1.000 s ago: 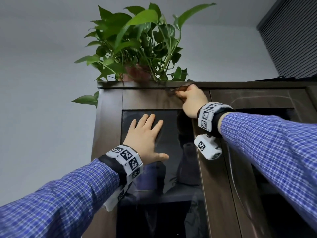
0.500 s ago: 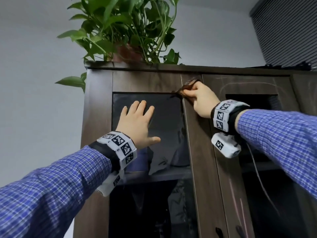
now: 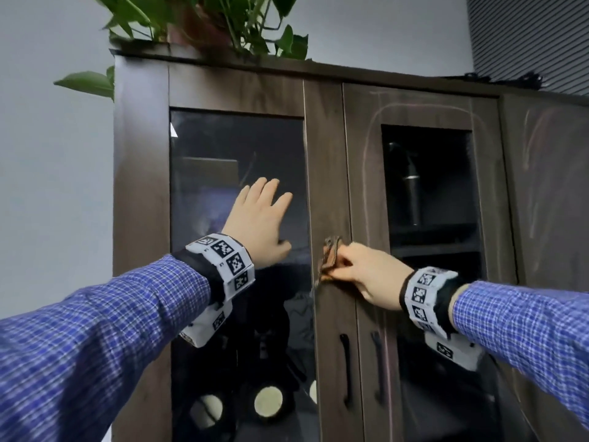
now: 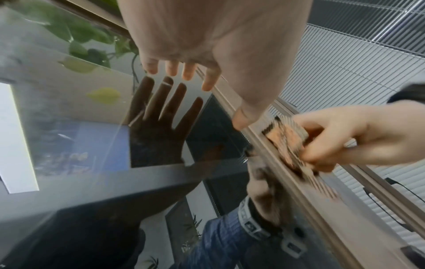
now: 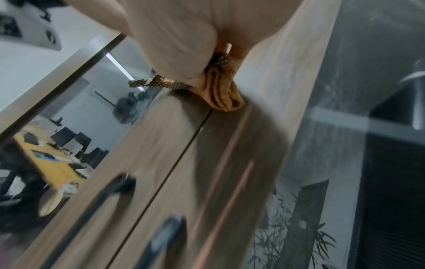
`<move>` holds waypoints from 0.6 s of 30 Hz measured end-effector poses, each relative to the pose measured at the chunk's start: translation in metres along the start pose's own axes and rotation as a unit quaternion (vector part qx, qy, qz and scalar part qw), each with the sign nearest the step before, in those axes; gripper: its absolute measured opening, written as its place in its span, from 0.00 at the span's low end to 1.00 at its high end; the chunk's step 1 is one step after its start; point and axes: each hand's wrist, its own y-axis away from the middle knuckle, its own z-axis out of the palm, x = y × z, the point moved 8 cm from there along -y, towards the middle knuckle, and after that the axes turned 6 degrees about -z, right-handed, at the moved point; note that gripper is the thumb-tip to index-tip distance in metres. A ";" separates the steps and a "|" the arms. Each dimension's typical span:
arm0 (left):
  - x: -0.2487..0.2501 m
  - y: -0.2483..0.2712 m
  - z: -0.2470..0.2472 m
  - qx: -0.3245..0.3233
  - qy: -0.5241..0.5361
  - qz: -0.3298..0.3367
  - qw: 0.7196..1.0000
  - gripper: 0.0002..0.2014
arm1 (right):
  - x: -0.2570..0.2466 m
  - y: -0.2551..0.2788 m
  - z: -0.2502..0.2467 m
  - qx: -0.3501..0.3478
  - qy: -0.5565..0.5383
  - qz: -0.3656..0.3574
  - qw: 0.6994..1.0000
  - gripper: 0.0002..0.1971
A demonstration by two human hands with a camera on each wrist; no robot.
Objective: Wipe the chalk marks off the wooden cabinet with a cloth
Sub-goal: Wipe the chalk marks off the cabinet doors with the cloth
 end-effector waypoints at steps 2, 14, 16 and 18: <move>0.017 -0.006 -0.005 0.010 0.009 0.017 1.000 0.45 | -0.005 0.026 0.020 0.000 0.012 -0.031 0.999 0.26; 0.085 -0.061 0.003 0.055 -0.065 -0.029 0.996 0.41 | 0.019 0.051 0.025 0.105 0.099 -0.204 0.968 0.18; 0.084 -0.063 0.006 0.075 -0.077 -0.032 0.994 0.39 | 0.058 0.018 -0.016 0.164 0.085 -0.158 0.970 0.20; 0.080 -0.062 0.010 0.086 -0.086 -0.033 0.992 0.39 | 0.091 -0.010 -0.058 0.206 0.061 -0.110 0.970 0.18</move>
